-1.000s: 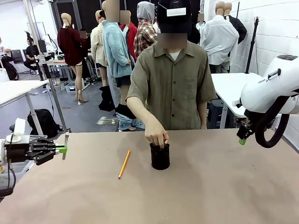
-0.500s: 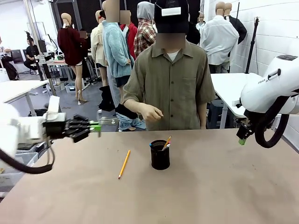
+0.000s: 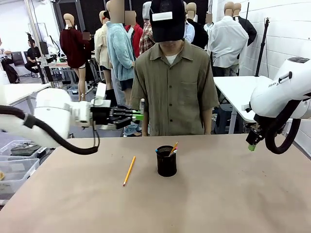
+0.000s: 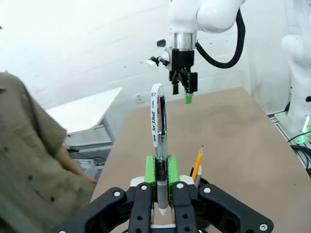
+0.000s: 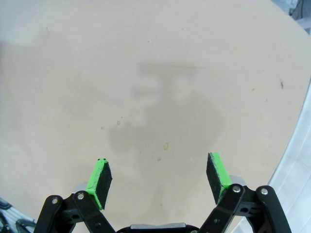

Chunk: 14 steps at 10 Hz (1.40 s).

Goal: Place the pens into the pen holder.
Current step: Pick up a writing instrument from the table and place it into the Pen holder.

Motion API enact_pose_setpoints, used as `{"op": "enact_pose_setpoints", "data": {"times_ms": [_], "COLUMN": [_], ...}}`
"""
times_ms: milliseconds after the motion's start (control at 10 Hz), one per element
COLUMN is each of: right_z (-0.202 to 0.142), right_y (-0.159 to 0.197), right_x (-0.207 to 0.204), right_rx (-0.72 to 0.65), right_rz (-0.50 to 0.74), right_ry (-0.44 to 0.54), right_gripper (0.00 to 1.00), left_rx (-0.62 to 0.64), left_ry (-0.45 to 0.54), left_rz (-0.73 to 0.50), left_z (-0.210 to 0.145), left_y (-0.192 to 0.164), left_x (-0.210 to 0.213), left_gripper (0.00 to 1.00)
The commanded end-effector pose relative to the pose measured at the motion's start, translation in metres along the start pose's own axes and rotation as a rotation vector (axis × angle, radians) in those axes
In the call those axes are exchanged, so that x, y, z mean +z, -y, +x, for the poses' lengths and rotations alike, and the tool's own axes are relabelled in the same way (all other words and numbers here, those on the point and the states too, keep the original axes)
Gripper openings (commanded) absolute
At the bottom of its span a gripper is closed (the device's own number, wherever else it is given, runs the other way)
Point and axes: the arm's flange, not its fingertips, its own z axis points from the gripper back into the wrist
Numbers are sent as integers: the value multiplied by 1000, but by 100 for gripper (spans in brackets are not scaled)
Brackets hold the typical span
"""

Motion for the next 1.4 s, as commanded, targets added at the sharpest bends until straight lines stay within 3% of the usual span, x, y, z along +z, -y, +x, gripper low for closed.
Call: {"op": "enact_pose_setpoints", "data": {"times_ms": [0, 500, 1200, 1300], "right_z": [-2, -2, -2, -2], "right_y": [1, 1, 1, 1], "right_x": [-2, -2, -2, -2], "right_rx": [12, 12, 12, 12], "right_rz": [-9, -9, -9, -9], "right_ry": [0, 0, 0, 0], "right_gripper": [97, 97, 97, 97], "left_rx": [40, 117, 229, 227], "left_ry": [-57, -63, -78, -94], "left_rz": [-111, -270, -351, -341], "left_z": [-7, -38, -85, -86], "left_y": [-21, -29, -19, -17], "left_x": [-36, -104, -110, -107], "left_gripper": [0, 0, 0, 20]}}
